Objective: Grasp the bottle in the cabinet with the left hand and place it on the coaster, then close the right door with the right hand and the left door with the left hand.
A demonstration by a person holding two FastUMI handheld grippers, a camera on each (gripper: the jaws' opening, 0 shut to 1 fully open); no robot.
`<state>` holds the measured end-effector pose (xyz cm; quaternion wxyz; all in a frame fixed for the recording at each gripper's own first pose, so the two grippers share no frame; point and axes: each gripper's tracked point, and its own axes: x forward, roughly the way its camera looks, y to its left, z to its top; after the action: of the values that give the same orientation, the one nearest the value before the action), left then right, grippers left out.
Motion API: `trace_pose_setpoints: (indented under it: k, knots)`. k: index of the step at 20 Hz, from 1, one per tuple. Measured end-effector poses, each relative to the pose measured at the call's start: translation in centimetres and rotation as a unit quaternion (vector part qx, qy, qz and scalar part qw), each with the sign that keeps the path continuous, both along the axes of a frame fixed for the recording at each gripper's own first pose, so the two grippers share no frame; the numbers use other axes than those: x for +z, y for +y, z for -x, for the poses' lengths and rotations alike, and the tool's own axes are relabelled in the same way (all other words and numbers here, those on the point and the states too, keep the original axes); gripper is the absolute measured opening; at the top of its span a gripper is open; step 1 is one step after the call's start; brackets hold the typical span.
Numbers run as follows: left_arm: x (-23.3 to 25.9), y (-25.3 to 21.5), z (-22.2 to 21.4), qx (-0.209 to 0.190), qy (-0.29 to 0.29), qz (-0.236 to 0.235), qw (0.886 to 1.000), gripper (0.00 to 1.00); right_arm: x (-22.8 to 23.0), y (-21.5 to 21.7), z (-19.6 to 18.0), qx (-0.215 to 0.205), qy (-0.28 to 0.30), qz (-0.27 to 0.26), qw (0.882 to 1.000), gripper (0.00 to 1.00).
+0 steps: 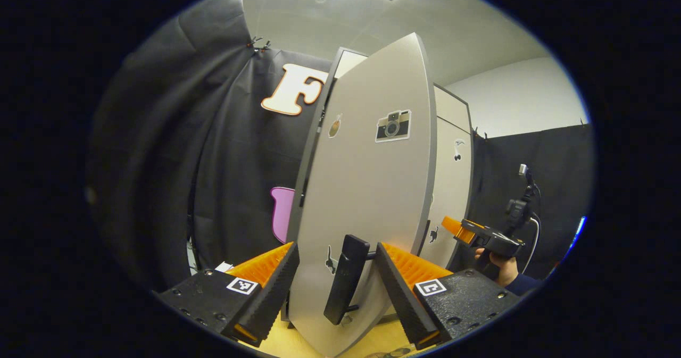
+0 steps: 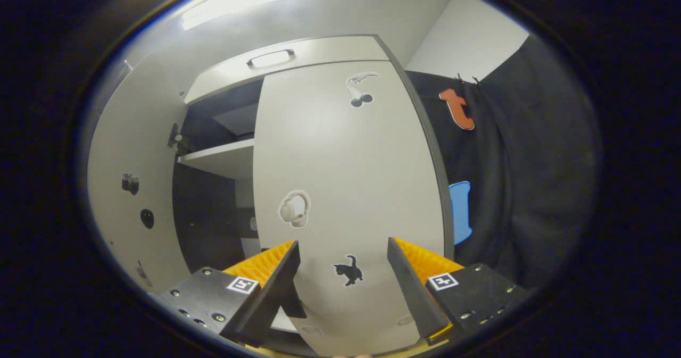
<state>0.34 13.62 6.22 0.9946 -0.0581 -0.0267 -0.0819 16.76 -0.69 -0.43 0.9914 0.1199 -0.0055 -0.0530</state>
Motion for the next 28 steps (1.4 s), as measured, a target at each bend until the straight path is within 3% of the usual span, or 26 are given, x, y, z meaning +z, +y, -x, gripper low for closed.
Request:
trace_pose_setpoints:
  k: [6,28]
  knots:
    - [-0.7,-2.5,-1.8,-0.024,0.007,0.005,1.000,0.99,-0.4,-3.4,2.1,-0.022,0.009,0.009,1.000,1.00]
    - [-2.4,-10.9,-11.4,-0.081,0.009,-0.030,0.996,1.00,-0.9,-13.6,9.7,-0.080,0.039,0.067,0.994,1.00]
